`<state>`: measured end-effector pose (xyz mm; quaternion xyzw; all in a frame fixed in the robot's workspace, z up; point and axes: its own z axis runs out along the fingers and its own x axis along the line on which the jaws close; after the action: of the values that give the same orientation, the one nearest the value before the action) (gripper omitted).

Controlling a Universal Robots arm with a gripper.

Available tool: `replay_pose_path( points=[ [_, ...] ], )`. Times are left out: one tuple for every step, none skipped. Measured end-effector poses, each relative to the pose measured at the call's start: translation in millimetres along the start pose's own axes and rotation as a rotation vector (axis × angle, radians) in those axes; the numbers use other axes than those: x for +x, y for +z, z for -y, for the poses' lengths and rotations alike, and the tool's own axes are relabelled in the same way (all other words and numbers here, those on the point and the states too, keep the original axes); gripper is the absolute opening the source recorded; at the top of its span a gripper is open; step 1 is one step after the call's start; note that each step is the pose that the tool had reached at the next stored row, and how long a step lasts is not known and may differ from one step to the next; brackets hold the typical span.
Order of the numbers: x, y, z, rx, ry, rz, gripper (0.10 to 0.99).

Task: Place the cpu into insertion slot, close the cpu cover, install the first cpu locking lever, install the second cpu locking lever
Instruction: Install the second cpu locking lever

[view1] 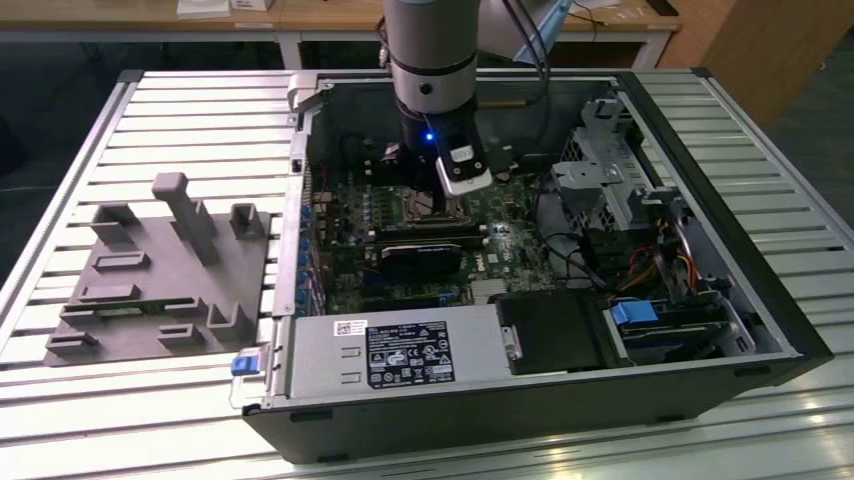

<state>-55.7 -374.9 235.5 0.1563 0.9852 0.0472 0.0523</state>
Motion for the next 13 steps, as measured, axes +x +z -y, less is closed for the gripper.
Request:
replay_pose_path(
  points=[
    [-0.2, -0.1, 0.6, 0.0, -0.001, 0.0, 0.102],
    [-0.3, -0.1, 1.0, 0.0, -0.003, -0.0003, 0.102],
    [-0.3, 0.0, 1.3, -0.001, -0.008, -0.0008, 0.102],
    [-0.2, 0.2, 1.6, -0.001, -0.012, -0.0013, 0.102],
    [0.2, 0.4, 1.9, -0.001, -0.015, -0.0016, 0.102],
    [1.0, 0.5, 2.4, -0.001, -0.017, -0.0018, 0.102],
    [2.1, 0.8, 2.9, -0.002, -0.018, -0.002, 0.102],
    [3.0, 1.2, 3.4, -0.002, -0.019, -0.002, 0.102],
    [3.5, 1.8, 4.0, -0.002, -0.021, -0.0023, 0.102],
    [3.8, 2.6, 4.7, -0.003, -0.022, -0.0027, 0.102],
    [4.1, 3.5, 5.7, -0.004, -0.024, -0.0034, 0.102],
    [4.5, 4.4, 6.8, -0.007, -0.025, -0.0043, 0.102],
    [5.1, 5.4, 7.8, -0.01, -0.026, -0.0052, 0.102]
  ],
)
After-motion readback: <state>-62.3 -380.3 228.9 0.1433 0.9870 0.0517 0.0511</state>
